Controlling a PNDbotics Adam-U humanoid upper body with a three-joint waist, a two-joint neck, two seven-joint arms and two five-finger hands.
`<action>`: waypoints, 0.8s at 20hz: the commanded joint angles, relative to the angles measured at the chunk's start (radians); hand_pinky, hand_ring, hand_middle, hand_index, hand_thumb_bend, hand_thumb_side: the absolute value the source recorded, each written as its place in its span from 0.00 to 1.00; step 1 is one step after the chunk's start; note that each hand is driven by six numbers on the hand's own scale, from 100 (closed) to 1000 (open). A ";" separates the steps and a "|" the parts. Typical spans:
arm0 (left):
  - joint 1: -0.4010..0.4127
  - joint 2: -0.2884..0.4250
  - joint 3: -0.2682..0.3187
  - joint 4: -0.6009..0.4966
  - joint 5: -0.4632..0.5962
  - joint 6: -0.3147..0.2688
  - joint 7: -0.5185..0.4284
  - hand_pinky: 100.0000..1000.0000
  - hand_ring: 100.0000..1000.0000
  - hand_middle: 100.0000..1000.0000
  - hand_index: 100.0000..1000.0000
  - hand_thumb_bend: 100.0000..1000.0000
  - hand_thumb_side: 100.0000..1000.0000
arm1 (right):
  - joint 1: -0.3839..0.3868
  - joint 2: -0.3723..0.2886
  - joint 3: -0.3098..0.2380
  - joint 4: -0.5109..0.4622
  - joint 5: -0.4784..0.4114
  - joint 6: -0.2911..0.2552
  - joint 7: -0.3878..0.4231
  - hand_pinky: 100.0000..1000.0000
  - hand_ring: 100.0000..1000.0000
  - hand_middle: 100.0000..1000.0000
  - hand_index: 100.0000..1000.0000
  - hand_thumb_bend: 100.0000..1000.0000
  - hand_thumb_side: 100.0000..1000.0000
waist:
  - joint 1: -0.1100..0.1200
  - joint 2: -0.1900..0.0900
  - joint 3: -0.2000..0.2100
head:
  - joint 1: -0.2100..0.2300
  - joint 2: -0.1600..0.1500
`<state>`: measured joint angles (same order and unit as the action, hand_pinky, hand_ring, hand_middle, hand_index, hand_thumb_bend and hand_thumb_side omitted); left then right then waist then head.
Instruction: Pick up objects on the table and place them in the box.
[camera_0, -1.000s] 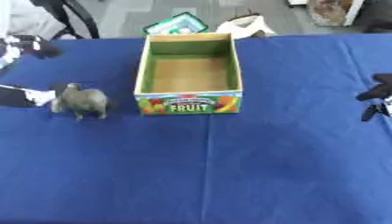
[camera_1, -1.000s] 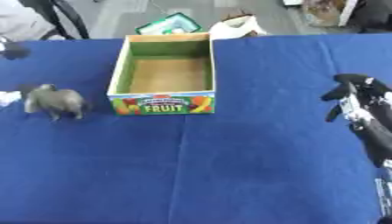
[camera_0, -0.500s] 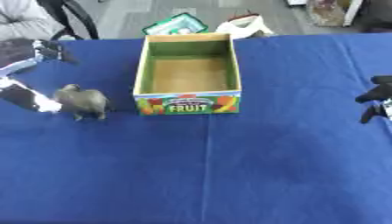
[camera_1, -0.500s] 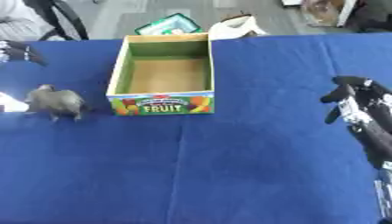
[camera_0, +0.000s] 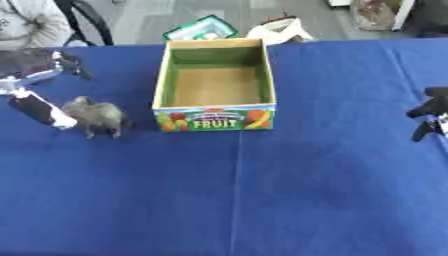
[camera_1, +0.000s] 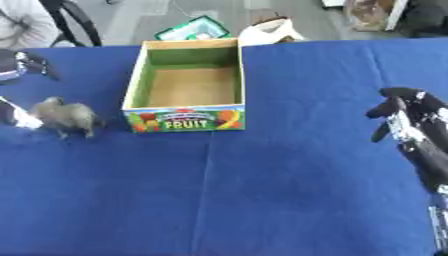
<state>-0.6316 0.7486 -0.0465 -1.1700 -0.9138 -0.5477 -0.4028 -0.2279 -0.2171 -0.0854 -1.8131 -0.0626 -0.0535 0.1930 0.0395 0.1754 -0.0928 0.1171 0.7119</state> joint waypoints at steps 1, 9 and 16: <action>-0.031 0.011 -0.008 0.047 -0.042 -0.030 -0.010 0.70 0.73 0.68 0.78 0.67 0.49 | -0.008 -0.020 0.001 -0.015 0.004 -0.003 0.003 0.29 0.56 0.45 0.70 0.00 0.38 | 0.000 -0.017 -0.002 | 0.003 0.003; -0.061 -0.022 -0.010 0.126 -0.085 -0.059 0.033 0.69 0.70 0.65 0.77 0.57 0.43 | -0.007 -0.021 0.003 -0.015 0.003 -0.003 0.005 0.29 0.57 0.45 0.70 0.00 0.38 | 0.003 -0.018 -0.003 | 0.002 0.003; -0.072 -0.047 -0.026 0.176 -0.110 -0.070 0.080 0.66 0.65 0.59 0.74 0.45 0.37 | -0.008 -0.021 0.003 -0.015 0.003 -0.003 0.005 0.29 0.57 0.45 0.70 0.00 0.38 | 0.003 -0.017 -0.007 | 0.005 0.002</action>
<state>-0.6839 0.6804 -0.0735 -0.9936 -1.0161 -0.6127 -0.3279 -0.2279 -0.2177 -0.0801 -1.8131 -0.0626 -0.0528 0.1940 0.0415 0.1749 -0.0995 0.1203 0.7121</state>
